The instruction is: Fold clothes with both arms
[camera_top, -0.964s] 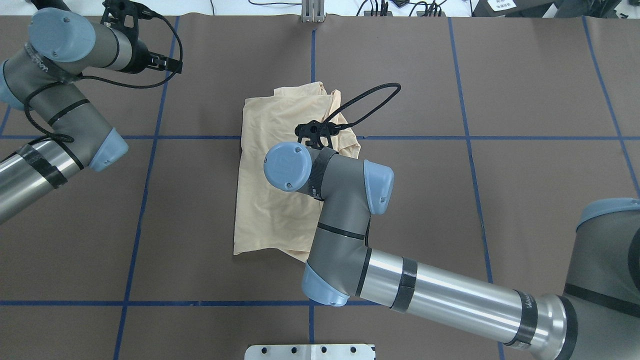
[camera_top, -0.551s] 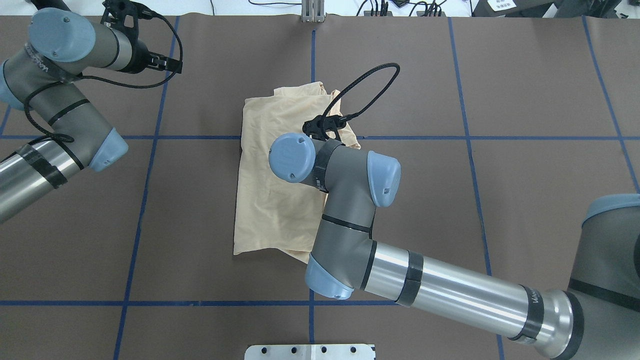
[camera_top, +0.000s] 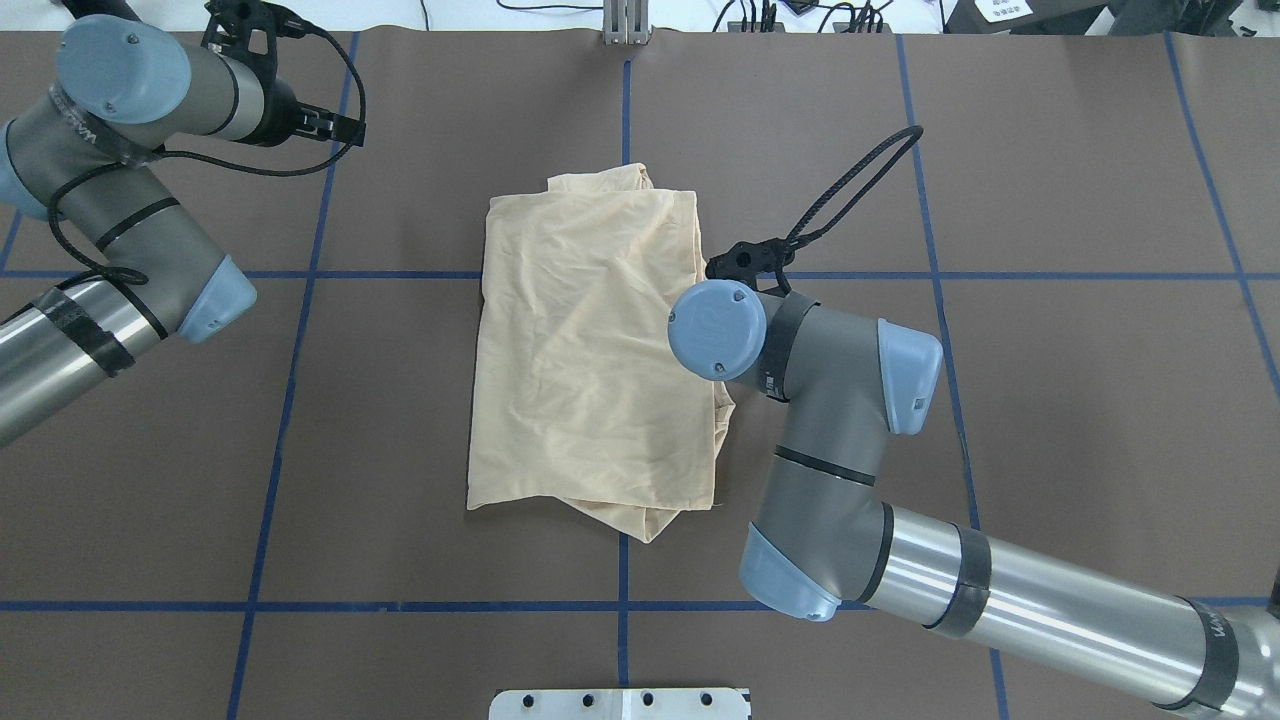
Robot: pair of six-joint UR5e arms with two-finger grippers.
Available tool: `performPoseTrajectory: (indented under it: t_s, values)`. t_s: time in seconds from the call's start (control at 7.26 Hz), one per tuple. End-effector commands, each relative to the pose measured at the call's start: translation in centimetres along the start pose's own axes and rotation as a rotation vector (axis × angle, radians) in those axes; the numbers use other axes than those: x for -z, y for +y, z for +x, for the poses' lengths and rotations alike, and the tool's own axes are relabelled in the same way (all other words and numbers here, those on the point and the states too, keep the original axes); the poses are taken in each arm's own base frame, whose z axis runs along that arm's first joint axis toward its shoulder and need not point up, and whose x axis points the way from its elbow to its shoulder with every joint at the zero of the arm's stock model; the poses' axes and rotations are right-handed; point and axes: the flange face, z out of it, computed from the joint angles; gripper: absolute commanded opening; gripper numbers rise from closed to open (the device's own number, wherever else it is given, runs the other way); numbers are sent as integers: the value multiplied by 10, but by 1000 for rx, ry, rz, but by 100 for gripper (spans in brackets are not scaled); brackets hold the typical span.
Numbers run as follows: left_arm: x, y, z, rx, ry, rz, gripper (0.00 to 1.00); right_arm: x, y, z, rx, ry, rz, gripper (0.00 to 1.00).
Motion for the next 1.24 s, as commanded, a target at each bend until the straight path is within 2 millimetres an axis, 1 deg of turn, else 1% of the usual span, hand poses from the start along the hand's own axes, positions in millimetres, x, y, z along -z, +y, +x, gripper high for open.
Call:
performPoseTrajectory:
  t_s: [0.0,0.14,0.28,0.41,0.55,0.69,0.83,0.96,1.1]
  values:
    - [1,0,1,0,3,1,100,43,-1,-1,-53,-117,24,100]
    - [9,-5,6,-3,15,13,100,62,-1,-3,-112,-229,34,100]
    - [21,-6,17,43,42,17,100,76,1,4,-176,-334,68,100]
    - [39,7,32,144,133,-37,100,80,16,21,-236,-425,80,100]
    - [67,29,57,197,212,-55,100,82,30,31,-249,-461,84,100]
    - [91,83,98,230,283,-103,100,82,31,31,-263,-464,82,100]
    - [107,117,129,287,321,-127,100,81,31,30,-266,-461,84,100]
    - [104,158,167,348,320,-145,100,81,31,31,-267,-461,85,100]
    - [98,194,200,405,314,-163,100,78,32,30,-264,-455,84,100]
